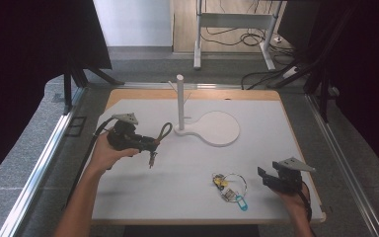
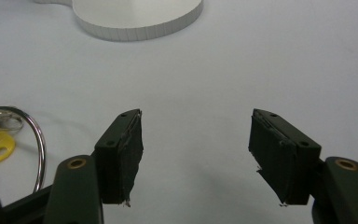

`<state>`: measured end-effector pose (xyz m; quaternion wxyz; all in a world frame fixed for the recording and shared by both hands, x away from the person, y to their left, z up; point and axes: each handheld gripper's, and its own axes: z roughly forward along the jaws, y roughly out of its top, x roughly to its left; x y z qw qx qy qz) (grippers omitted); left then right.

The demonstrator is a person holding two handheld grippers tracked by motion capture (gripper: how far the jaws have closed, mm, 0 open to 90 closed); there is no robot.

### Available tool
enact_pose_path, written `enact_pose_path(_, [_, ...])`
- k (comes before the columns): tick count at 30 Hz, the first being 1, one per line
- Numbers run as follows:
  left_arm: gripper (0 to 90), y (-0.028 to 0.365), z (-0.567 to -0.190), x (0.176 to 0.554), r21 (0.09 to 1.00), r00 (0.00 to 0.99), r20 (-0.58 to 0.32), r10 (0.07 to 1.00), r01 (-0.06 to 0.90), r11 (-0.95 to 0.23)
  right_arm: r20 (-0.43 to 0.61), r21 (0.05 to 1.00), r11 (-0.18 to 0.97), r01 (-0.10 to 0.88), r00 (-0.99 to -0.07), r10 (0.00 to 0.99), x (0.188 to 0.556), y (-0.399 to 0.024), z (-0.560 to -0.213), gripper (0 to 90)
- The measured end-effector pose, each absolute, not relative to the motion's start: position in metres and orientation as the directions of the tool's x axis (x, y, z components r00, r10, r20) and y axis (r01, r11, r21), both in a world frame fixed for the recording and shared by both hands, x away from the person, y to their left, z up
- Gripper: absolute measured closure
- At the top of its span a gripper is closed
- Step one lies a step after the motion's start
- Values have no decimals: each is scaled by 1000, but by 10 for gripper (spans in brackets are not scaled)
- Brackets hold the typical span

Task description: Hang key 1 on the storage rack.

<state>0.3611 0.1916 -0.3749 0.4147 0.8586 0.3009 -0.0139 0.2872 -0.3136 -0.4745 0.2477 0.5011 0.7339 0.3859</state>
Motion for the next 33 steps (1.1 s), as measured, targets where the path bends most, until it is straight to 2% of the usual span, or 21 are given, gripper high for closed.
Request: enact_pose_path(33, [670,205,-352,381,744,808,-313,499,535,-400,27,810,196,552,-369,929,288,-316,-475,350])
